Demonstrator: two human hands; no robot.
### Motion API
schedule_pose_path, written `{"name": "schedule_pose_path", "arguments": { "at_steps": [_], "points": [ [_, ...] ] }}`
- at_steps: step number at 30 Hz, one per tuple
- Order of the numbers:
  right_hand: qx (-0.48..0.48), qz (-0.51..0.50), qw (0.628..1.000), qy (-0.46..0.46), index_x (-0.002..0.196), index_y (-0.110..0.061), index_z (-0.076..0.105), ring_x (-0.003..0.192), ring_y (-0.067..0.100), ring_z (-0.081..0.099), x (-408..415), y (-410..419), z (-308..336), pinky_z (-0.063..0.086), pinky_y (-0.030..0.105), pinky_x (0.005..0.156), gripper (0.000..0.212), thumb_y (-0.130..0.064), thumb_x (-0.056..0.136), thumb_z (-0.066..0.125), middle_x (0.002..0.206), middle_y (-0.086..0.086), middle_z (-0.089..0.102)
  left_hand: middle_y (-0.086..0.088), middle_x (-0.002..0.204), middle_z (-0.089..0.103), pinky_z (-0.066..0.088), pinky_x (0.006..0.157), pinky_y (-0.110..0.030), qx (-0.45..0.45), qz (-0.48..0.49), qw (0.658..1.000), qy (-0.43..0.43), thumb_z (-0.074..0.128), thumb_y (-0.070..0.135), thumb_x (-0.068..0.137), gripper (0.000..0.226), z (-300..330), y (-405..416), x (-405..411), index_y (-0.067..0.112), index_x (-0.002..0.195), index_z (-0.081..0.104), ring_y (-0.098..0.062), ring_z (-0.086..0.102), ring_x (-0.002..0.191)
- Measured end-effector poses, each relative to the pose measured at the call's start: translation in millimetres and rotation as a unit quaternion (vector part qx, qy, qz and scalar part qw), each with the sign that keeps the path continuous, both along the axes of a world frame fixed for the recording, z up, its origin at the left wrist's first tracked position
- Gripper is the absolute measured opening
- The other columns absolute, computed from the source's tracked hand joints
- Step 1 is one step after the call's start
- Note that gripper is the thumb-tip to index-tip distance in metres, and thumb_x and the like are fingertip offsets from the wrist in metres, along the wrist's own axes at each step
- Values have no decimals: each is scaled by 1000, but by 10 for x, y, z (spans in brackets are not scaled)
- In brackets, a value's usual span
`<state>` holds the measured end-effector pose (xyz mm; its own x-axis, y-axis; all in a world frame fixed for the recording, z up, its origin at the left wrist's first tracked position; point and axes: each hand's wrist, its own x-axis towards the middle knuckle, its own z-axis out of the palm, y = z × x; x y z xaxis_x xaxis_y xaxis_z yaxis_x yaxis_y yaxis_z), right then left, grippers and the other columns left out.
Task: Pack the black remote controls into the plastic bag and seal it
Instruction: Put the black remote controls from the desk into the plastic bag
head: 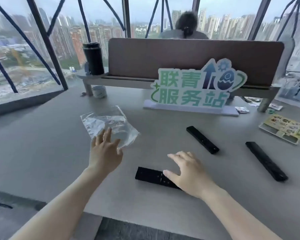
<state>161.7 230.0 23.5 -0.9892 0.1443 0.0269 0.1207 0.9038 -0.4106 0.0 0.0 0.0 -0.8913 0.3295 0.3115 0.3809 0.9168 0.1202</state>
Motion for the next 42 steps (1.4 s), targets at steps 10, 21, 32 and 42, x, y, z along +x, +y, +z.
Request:
{"name": "schedule_pose_path", "arguments": {
  "at_steps": [10,21,32,42],
  "points": [
    [-3,-56,992,-117,90,-25,45,70,18,55,460,-92,125,38,31,55,30,-52,87,56,77,-6,58,-1,119,65,51,70,-38,3,-94,995,16,42,-4,78,58,250,-196,291,24,126,57,-33,61,105],
    [-435,-119,882,-136,89,-14,66,37,10,34,71,-274,365,21,17,36,14,-28,93,63,60,1,63,-6,116,66,51,69,-38,123,-164,978,25,45,9,90,34,403,415,959,18,120,58,-34,66,94],
    [-282,-349,889,90,102,-14,67,69,33,63,-9,839,-62,58,38,67,22,-15,87,51,85,9,70,1,108,70,49,73,-35,201,-78,977,-12,43,18,89,29,447,665,898,26,106,66,-30,63,97],
    [-35,-304,952,2,92,-11,59,88,35,65,-545,1213,-317,49,35,71,27,-38,90,55,96,13,67,5,74,59,42,59,-31,154,-75,985,-35,46,43,89,33,348,678,823,19,67,52,-24,54,72]
  ]
}}
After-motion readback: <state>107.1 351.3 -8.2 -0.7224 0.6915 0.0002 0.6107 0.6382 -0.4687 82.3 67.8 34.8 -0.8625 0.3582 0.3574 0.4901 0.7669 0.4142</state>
